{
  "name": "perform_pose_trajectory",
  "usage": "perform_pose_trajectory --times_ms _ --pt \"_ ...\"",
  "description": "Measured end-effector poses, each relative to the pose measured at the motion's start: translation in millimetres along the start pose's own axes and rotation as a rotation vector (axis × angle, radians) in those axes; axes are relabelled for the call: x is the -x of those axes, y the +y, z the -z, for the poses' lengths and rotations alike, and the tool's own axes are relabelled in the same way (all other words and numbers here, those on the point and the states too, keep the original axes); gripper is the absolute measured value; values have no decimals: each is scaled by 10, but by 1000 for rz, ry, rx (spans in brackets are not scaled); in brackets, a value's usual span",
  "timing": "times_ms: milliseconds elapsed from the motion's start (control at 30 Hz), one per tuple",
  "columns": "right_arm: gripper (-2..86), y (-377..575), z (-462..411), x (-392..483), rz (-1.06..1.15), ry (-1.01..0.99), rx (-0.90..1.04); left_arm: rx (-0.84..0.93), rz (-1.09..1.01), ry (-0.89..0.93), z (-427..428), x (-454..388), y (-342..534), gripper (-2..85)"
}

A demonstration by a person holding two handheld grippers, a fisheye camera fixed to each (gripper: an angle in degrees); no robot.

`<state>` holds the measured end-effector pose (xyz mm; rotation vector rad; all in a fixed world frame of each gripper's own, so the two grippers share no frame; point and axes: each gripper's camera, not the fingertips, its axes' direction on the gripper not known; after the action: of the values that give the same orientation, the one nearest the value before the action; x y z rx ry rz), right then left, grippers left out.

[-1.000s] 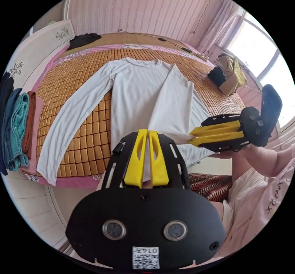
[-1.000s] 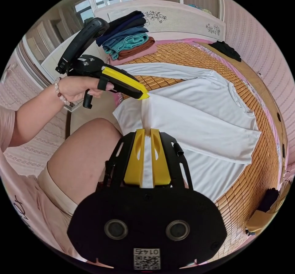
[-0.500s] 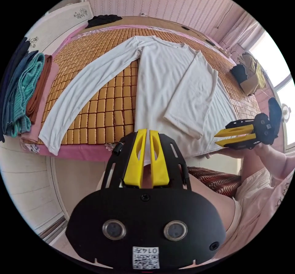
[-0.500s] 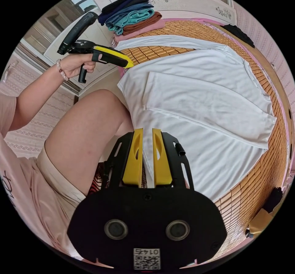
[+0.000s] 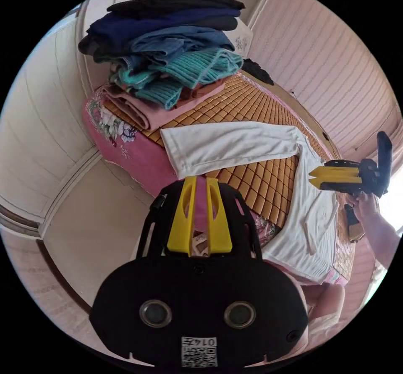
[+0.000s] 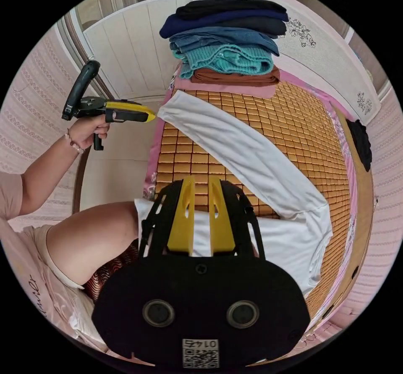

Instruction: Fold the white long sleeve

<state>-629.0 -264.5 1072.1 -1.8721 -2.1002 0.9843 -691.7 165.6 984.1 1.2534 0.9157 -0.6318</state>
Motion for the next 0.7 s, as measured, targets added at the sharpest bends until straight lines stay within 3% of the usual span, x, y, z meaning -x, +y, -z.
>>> perform_pose_trajectory --times_ms 333,467,567,700 --pt "96 -1448 -542 82 71 37 -34 -53 120 53 -38 489 35 93" --pt "83 -1486 -805 76 68 132 -14 -58 134 63 -77 503 37 90" --pt "9 -1341 -851 -18 38 49 -15 -72 94 71 -75 430 62 32" --pt "-5 -1056 -745 -118 2 0 -35 -110 33 35 100 211 123 -5"
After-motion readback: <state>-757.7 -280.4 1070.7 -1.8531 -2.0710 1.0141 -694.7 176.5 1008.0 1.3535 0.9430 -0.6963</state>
